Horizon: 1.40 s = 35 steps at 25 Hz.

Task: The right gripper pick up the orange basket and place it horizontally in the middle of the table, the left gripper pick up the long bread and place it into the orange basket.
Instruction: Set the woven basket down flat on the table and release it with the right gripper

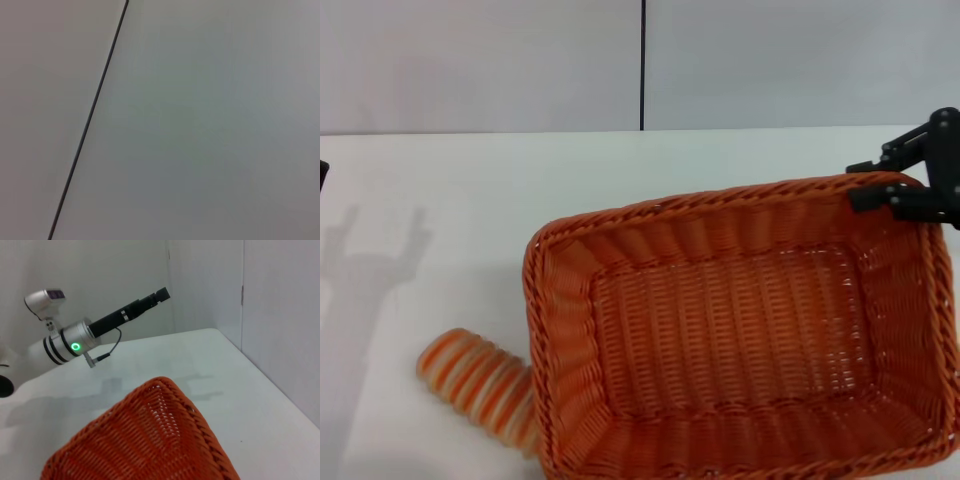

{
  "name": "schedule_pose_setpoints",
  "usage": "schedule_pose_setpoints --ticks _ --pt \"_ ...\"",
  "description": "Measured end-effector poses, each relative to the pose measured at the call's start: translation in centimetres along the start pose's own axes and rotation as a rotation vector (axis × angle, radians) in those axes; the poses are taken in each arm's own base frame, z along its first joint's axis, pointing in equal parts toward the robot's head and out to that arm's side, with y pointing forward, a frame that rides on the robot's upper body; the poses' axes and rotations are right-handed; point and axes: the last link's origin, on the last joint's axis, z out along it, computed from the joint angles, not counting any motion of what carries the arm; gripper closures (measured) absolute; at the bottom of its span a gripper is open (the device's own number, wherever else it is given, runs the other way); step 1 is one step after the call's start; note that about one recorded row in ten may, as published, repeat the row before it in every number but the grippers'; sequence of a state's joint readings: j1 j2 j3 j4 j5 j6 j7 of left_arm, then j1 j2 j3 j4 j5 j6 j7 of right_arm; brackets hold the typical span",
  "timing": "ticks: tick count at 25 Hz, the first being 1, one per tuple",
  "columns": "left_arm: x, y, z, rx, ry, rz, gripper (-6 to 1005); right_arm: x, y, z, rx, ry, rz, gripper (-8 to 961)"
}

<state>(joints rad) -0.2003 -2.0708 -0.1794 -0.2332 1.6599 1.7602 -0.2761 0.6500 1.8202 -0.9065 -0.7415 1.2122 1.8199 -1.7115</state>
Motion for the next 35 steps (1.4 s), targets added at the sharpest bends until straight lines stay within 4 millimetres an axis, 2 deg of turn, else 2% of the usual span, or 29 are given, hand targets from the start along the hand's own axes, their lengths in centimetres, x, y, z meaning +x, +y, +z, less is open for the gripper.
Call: schedule_pose_setpoints --ticks 4,14,28,35 --pt "0.1 0.0 0.0 -0.002 0.005 0.000 181 0.4 -0.8 1.0 0.050 0.005 -0.032 776" --pt "0.0 0.1 -0.3 -0.007 -0.003 -0.001 184 1.1 -0.9 3.4 0.077 -0.032 -0.048 775" --pt "0.0 0.0 -0.4 -0.004 -0.009 0.002 187 1.5 -1.0 3.8 0.097 -0.029 -0.039 775" --pt "-0.1 -0.1 -0.4 -0.003 -0.014 0.005 189 1.2 -1.2 4.7 0.058 0.002 -0.019 776"
